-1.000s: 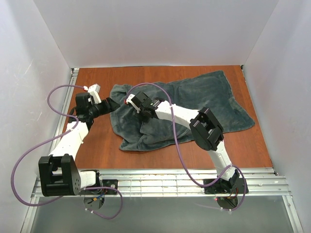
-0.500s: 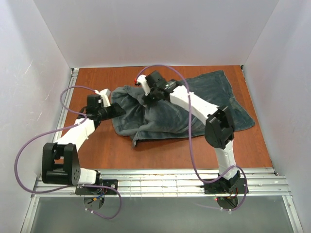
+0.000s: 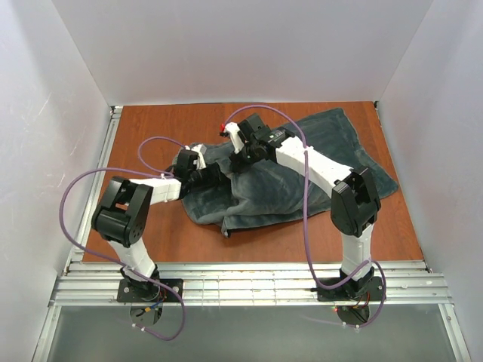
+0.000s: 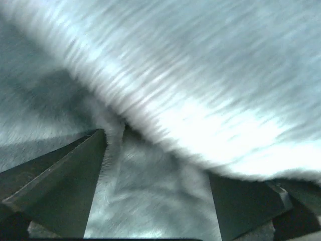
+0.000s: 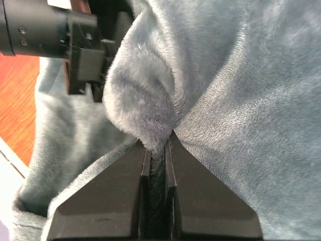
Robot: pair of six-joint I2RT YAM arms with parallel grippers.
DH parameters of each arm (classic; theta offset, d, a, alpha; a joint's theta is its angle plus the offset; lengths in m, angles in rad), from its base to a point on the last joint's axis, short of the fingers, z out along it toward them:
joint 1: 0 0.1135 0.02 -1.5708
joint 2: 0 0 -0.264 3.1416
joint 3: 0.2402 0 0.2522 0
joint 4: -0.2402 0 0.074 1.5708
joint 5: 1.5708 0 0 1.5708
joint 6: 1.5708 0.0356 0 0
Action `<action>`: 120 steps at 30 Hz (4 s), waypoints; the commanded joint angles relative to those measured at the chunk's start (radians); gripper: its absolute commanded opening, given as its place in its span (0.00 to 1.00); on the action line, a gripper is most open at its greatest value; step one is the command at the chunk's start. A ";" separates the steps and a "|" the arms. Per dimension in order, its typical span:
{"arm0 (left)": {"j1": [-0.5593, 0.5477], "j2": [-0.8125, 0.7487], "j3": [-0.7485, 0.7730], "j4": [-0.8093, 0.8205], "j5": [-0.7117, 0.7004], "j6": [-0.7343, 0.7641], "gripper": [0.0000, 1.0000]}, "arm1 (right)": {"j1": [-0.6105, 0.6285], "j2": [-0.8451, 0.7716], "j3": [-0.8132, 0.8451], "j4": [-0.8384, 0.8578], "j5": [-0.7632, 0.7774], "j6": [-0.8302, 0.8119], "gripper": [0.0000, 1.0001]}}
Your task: Put the pillow into the pillowcase
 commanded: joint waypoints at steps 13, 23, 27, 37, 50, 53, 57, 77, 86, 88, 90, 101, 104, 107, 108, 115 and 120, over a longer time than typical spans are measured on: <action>-0.137 0.303 0.313 -0.230 -0.274 -0.025 0.29 | -0.114 -0.216 -0.137 0.241 -0.343 0.319 0.01; 0.100 -0.009 0.244 -0.379 -0.184 0.217 0.00 | -0.137 -0.264 -0.415 0.216 -0.136 0.085 0.01; 0.169 -0.103 0.221 -0.490 -0.044 0.316 0.00 | -0.150 -0.183 -0.459 0.258 -0.098 0.069 0.01; 0.271 -0.325 0.230 -0.474 0.184 0.265 0.00 | -0.121 -0.050 -0.503 0.276 -0.136 0.005 0.01; 0.104 -0.308 0.263 -0.402 0.560 0.233 0.00 | -0.103 0.104 -0.116 0.272 -0.118 0.012 0.01; 0.056 -0.341 0.203 -0.409 0.605 0.236 0.00 | -0.100 0.129 -0.068 0.287 -0.151 0.048 0.01; 0.062 -0.300 0.160 -0.413 0.544 0.224 0.00 | -0.103 0.082 -0.077 0.240 -0.260 0.039 0.14; 0.215 -0.578 -0.024 -0.592 0.261 0.208 0.65 | 0.014 -0.281 -0.392 0.009 -0.118 -0.055 0.55; 0.079 -0.543 -0.164 -0.417 0.185 0.127 0.71 | 0.037 -0.173 -0.407 0.097 -0.021 0.054 0.56; 0.030 -0.467 -0.149 -0.359 0.168 0.100 0.71 | 0.035 -0.147 -0.407 0.103 -0.034 0.082 0.54; 0.005 -0.421 -0.138 -0.330 0.149 0.064 0.70 | 0.035 -0.130 -0.406 0.111 -0.041 0.089 0.50; -0.004 -0.218 -0.015 -0.420 0.167 0.121 0.00 | -0.037 -0.006 -0.360 0.144 -0.114 0.097 0.01; -0.004 -0.305 -0.015 -0.549 0.242 0.207 0.00 | -0.095 0.035 -0.329 0.175 -0.130 0.120 0.01; -0.004 -0.393 -0.003 -0.653 0.374 0.286 0.00 | -0.120 0.063 -0.309 0.193 -0.133 0.131 0.01; -0.004 -0.405 0.023 -0.700 0.482 0.299 0.00 | -0.120 0.066 -0.303 0.203 -0.130 0.135 0.01; -0.039 -0.404 0.158 -0.824 0.773 0.392 0.00 | -0.117 0.124 -0.314 0.256 -0.085 0.203 0.01; -0.050 -0.341 0.132 -0.614 0.750 0.278 0.00 | -0.106 0.099 -0.300 0.244 -0.227 0.194 0.01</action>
